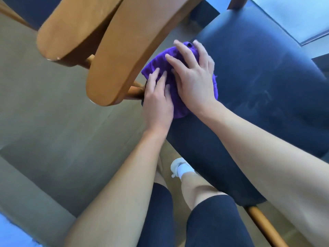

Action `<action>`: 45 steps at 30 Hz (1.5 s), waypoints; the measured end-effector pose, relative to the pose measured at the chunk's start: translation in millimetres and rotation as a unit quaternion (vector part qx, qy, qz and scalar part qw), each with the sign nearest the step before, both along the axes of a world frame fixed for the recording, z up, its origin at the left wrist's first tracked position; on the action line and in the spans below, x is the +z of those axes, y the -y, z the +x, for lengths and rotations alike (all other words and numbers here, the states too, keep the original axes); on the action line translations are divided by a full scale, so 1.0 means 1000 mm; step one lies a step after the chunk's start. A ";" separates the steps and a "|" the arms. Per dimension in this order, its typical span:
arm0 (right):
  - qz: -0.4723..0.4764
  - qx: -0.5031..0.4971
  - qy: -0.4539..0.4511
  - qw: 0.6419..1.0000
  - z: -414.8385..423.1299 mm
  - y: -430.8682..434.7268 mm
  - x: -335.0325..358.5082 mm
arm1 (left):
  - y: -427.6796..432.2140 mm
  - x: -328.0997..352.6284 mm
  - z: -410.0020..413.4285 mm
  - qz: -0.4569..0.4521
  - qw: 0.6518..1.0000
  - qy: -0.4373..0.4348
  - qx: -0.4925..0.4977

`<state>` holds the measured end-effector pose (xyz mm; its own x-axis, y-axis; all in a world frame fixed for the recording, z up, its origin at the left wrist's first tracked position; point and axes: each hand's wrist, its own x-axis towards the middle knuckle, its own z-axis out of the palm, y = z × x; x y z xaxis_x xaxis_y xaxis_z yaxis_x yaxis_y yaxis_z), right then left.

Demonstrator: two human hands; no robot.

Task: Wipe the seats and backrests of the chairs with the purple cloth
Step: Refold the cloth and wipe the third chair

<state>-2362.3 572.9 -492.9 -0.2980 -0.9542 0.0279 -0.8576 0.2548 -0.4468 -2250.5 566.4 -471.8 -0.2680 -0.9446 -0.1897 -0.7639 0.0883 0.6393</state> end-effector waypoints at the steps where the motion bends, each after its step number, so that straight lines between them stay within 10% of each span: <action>1: 0.054 0.004 -0.028 0.998 0.004 0.001 0.000 | 0.002 0.001 -0.001 0.012 1.000 0.003 -0.003; 30: 0.060 -0.003 -0.098 0.993 0.027 -0.016 -0.018 | -0.073 -0.039 0.056 0.052 0.997 -0.058 0.015; 45: -0.009 -0.031 -0.111 0.993 0.038 -0.168 -0.016 | -0.082 -0.038 0.050 0.048 0.998 -0.043 0.028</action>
<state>-2324.2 740.7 -508.8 -0.3407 -0.9331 0.1155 -0.9184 0.3040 -0.2535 -2200.7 648.9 -509.4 -0.2345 -0.9370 -0.2588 -0.7080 -0.0178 0.7060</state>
